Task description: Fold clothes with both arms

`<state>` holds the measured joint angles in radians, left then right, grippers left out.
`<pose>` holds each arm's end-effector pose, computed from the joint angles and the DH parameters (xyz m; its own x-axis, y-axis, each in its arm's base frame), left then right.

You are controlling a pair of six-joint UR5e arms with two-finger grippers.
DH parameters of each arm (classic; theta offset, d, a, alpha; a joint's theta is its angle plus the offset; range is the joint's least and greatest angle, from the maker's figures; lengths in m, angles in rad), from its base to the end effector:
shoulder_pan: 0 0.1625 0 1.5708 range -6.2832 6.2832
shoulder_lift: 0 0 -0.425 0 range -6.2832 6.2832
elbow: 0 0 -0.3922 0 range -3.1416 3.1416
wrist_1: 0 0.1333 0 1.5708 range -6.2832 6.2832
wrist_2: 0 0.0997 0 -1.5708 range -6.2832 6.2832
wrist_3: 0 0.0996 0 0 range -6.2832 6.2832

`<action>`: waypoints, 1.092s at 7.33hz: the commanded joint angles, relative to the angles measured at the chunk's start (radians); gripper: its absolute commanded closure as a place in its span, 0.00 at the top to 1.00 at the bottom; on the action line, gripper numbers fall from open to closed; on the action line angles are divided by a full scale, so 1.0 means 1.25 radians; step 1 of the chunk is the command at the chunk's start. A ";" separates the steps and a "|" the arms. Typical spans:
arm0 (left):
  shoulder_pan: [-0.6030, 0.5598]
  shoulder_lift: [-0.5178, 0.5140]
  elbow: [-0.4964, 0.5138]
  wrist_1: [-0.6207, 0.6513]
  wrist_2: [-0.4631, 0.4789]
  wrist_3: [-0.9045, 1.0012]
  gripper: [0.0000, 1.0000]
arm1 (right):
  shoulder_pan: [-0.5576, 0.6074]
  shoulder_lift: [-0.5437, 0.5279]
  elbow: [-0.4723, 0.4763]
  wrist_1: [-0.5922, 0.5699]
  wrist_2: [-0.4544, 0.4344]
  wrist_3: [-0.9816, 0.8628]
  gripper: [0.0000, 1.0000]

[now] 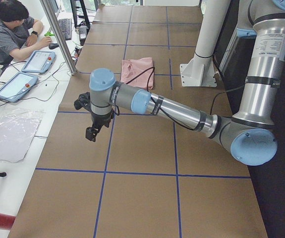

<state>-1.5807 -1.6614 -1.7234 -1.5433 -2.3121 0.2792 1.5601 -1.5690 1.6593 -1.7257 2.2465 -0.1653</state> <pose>-0.0713 -0.5315 0.5417 0.7130 0.4011 -0.5751 -0.1944 0.9011 0.3875 0.0658 -0.4866 0.6361 0.7683 -0.1326 0.6263 0.1390 0.9895 0.0390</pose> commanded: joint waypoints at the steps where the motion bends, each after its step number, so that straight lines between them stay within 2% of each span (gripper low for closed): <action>1: -0.009 0.061 0.080 -0.056 -0.028 -0.008 1.00 | 0.007 -0.070 0.011 -0.003 0.025 0.005 1.00; 2: -0.008 0.078 0.091 -0.054 -0.032 -0.009 1.00 | 0.007 -0.102 0.021 0.039 0.036 0.023 1.00; 3: -0.008 0.096 0.074 -0.050 -0.033 -0.009 1.00 | 0.007 -0.135 0.015 0.121 0.037 0.042 1.00; 4: -0.008 0.102 0.074 -0.051 -0.034 -0.009 1.00 | 0.007 -0.138 0.019 0.147 0.040 0.092 1.00; 8: -0.007 0.102 0.088 -0.051 -0.034 -0.010 1.00 | 0.007 -0.139 0.020 0.163 0.042 0.088 1.00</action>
<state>-1.5894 -1.5355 -1.6185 -1.6086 -2.3535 0.2675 1.5693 -1.7417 1.6854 -1.5236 2.2987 -0.0549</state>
